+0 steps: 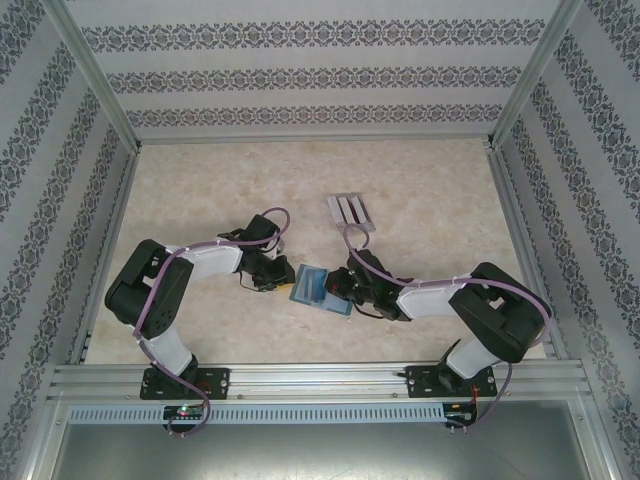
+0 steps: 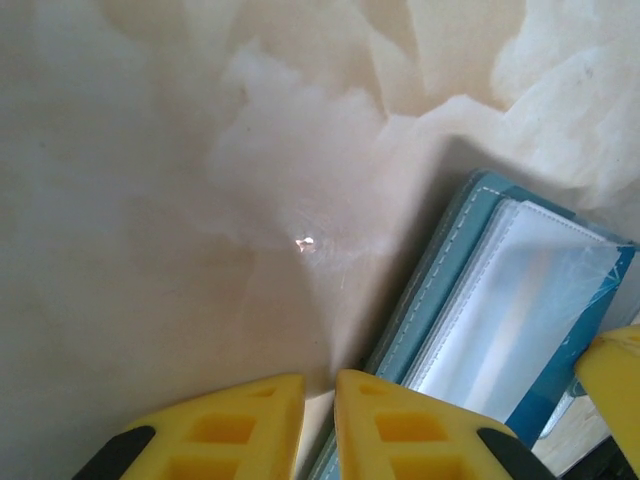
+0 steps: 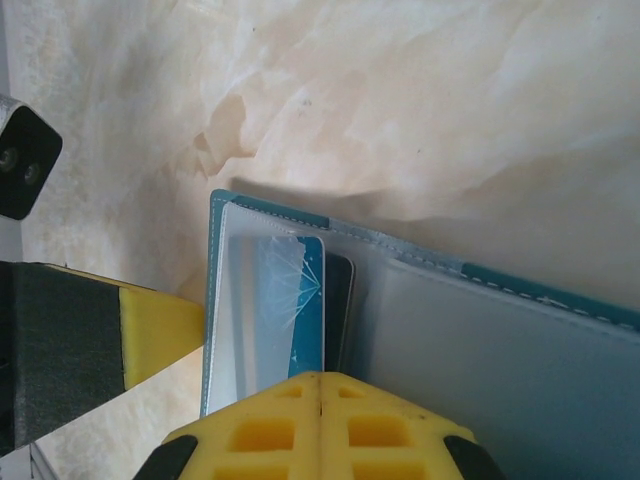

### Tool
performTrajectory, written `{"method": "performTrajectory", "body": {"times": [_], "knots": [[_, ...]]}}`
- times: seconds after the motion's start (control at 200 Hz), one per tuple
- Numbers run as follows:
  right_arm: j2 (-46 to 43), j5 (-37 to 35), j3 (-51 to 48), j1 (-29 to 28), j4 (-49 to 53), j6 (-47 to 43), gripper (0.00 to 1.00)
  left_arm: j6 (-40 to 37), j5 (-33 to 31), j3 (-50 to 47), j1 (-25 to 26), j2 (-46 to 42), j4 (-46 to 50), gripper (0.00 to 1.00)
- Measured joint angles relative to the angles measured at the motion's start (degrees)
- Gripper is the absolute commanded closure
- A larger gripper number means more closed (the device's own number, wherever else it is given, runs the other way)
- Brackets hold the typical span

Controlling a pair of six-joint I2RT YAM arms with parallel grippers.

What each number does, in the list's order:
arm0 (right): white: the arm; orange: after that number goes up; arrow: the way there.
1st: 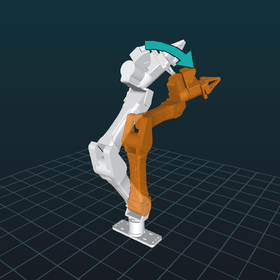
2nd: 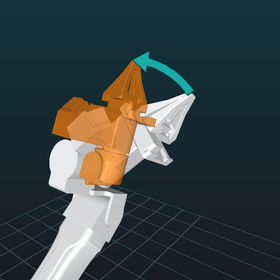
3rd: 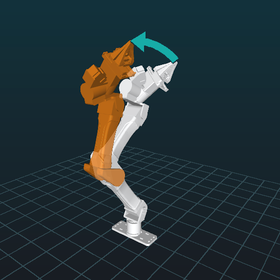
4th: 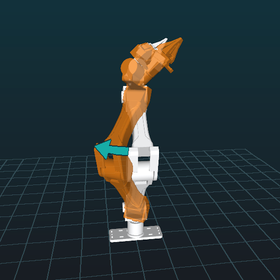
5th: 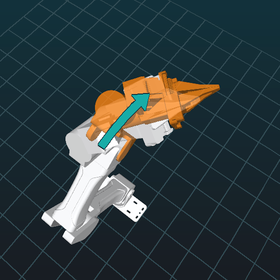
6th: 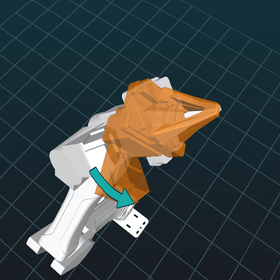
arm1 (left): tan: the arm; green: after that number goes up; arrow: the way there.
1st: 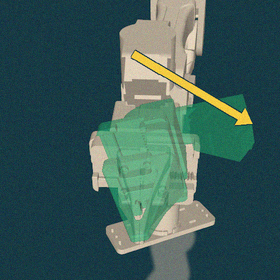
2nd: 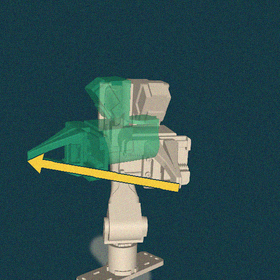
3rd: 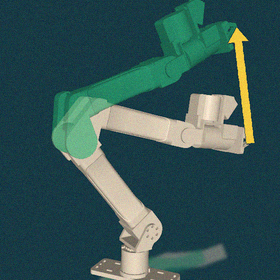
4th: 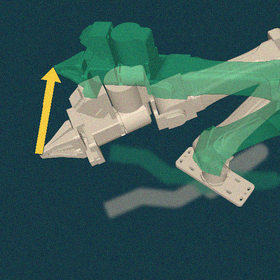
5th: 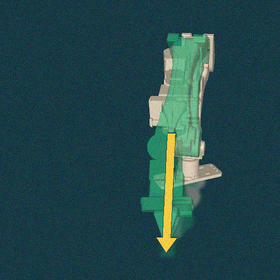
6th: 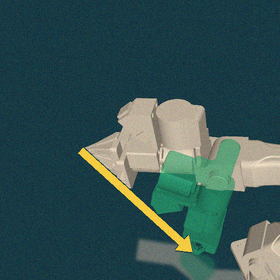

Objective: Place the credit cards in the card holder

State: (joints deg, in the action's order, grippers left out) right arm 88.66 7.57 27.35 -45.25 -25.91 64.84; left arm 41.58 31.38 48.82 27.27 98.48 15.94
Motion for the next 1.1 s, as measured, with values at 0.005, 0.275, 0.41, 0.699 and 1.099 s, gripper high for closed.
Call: {"method": "performTrajectory", "body": {"times": [0.005, 0.275, 0.41, 0.699, 1.099], "knots": [[0.0, -0.13, 0.02, -0.04, 0.11, 0.07, 0.99, 0.02, 0.0, 0.0, 0.0, 0.0, 0.0, 0.82], [0.0, -4.0, 0.66, -1.4, 1.16, 4.04, 1.0, 1.36, 0.31, -0.26, 0.0, 0.09, -0.63, 0.84], [-1.42, -6.82, -0.04, -1.51, 1.9, 4.48, 1.0, 1.64, 0.44, -0.61, 0.0, 0.09, -1.38, 0.87], [-4.28, -12.96, -0.87, -2.71, 3.41, 6.45, 1.0, 3.74, 2.16, -1.57, 0.11, 0.9, -4.31, 0.91], [-4.24, -23.54, -0.87, -7.32, 6.23, 11.58, 1.0, 6.08, 3.41, -1.77, 2.49, 1.68, -9.42, 0.95]]}}
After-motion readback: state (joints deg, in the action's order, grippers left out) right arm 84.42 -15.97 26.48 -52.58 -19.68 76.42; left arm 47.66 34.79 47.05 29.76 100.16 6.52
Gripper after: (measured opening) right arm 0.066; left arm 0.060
